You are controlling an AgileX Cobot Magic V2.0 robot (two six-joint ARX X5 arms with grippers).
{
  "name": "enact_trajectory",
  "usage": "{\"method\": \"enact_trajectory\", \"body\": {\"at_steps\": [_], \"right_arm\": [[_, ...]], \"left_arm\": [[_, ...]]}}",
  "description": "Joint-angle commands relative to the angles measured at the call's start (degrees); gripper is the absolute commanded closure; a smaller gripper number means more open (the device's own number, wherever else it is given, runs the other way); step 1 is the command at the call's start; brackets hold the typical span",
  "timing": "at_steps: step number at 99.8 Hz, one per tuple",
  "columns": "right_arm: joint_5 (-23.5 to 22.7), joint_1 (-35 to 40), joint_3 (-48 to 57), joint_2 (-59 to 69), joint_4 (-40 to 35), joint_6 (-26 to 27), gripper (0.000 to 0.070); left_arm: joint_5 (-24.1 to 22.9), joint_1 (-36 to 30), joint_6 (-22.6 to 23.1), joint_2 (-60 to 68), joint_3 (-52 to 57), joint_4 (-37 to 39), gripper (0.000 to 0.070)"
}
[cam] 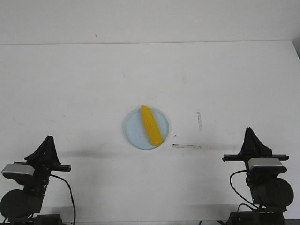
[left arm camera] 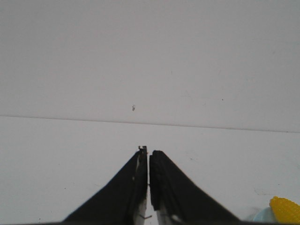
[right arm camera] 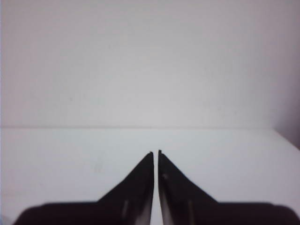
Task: Place corn on plate with both arms
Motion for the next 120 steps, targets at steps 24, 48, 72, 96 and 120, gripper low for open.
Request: {"method": "enact_trajectory", "body": {"at_steps": [24,48,72,96,120], "right_arm": [[-0.04,0.04,0.09,-1.49,0.57,-0.26,0.0685],[-0.04,0.04,0.09,-1.49,0.57,-0.26,0.0685],[-0.04,0.04,0.09,-1.49,0.57,-0.26,0.0685],[-0.04,0.04,0.09,-1.49,0.57,-0.26,0.0685],[-0.04,0.04,0.09,-1.49,0.57,-0.26,0.0685]], "left_arm": [[-0.13,0.09,0.31,-0.09,0.26,0.85,0.0698],[-0.13,0.09,0.31,-0.09,0.26,0.85,0.0698],[-1.31,0.13,0.39,-0.15,0.26,0.7,0.0698],[-6.05,0.11,0.37,-0.85,0.02,-2.16,0.0698],[-6.1,0.09,0.31,-1.46,-4.42,-2.73,0.0698]]}}
